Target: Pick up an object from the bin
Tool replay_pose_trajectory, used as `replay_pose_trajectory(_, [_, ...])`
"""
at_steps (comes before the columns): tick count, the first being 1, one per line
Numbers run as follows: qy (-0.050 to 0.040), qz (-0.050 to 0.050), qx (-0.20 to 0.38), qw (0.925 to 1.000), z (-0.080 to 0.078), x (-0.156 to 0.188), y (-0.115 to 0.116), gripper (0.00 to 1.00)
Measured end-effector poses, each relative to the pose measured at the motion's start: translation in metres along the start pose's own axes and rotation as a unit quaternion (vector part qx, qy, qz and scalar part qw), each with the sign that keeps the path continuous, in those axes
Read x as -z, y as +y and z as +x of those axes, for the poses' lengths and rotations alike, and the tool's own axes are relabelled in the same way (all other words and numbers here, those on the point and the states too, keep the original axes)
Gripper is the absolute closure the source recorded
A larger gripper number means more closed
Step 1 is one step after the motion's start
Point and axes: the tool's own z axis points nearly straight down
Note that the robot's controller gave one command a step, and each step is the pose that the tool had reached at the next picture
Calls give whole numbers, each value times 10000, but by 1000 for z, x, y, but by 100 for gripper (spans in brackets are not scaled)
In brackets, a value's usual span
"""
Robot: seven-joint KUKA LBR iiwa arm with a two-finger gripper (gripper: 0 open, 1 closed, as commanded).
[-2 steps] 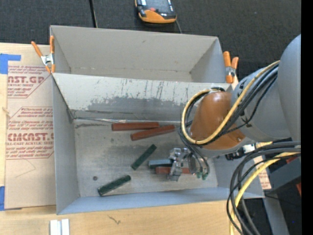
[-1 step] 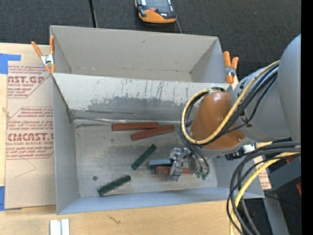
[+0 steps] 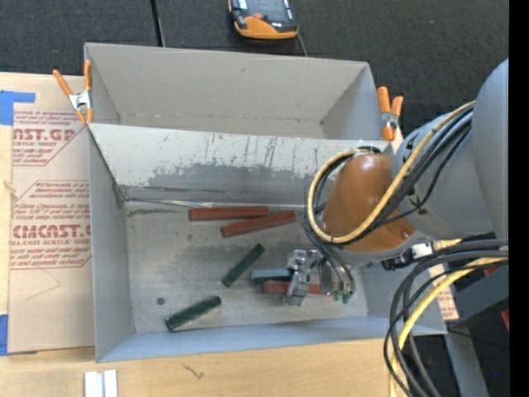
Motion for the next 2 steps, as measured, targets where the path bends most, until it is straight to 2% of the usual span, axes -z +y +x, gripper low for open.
replay_pose_trajectory(2, [27,2,1,10000,2,15,0,100])
